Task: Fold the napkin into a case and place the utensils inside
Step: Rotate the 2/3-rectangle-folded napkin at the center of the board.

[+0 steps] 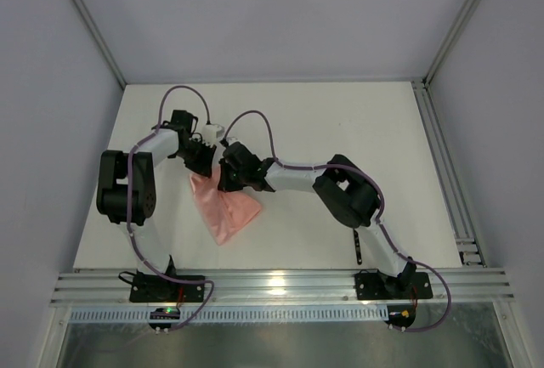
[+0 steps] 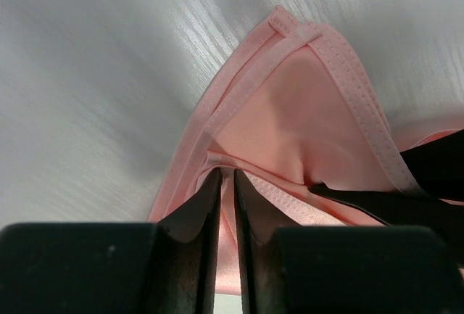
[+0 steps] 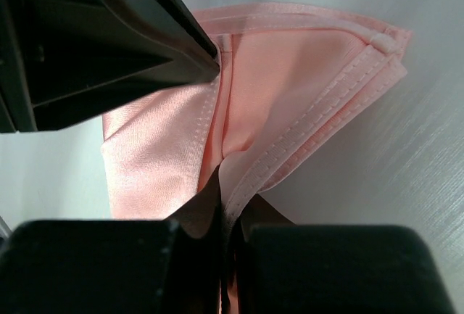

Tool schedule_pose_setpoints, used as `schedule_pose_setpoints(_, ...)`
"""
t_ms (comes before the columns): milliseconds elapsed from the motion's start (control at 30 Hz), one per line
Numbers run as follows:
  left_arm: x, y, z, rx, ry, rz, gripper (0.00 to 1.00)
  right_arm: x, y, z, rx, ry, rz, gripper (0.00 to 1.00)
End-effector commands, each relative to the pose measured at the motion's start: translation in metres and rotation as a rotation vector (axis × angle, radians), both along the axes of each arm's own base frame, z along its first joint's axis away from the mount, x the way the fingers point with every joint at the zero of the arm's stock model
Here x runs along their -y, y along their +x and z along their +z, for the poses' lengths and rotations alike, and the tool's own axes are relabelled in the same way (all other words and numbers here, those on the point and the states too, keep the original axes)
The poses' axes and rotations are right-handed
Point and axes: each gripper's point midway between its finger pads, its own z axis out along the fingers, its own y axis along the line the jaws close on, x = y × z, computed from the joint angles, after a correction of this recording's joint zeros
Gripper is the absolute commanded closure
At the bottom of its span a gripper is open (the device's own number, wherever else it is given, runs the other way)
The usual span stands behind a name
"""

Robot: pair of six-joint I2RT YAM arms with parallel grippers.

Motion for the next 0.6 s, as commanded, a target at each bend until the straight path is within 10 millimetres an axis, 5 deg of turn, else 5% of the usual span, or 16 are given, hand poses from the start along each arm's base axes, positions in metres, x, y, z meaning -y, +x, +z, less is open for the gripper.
schedule_pose_setpoints(0, 0.010, -0.001, 0.006, -0.024, -0.056, -0.016, 0.85, 0.036, -0.021, -0.059, -0.074, -0.190, -0.002, 0.94)
schedule_pose_setpoints(167, 0.012, 0.009, 0.038, 0.050, -0.065, -0.036, 0.67, 0.034, -0.023, -0.064, -0.114, -0.152, -0.012, 0.96)
schedule_pose_setpoints(333, 0.016, 0.017, 0.066, 0.099, -0.084, -0.091, 0.61, 0.038, -0.025, -0.073, -0.162, -0.118, -0.031, 0.96)
schedule_pose_setpoints(433, 0.014, 0.007, 0.082, 0.097, -0.079, -0.099, 0.60, 0.041, -0.024, -0.075, -0.173, -0.107, -0.045, 0.96)
schedule_pose_setpoints(567, -0.014, -0.026, 0.090, 0.027, -0.005, -0.054, 0.59, 0.040, -0.023, -0.075, -0.177, -0.096, -0.051, 0.96)
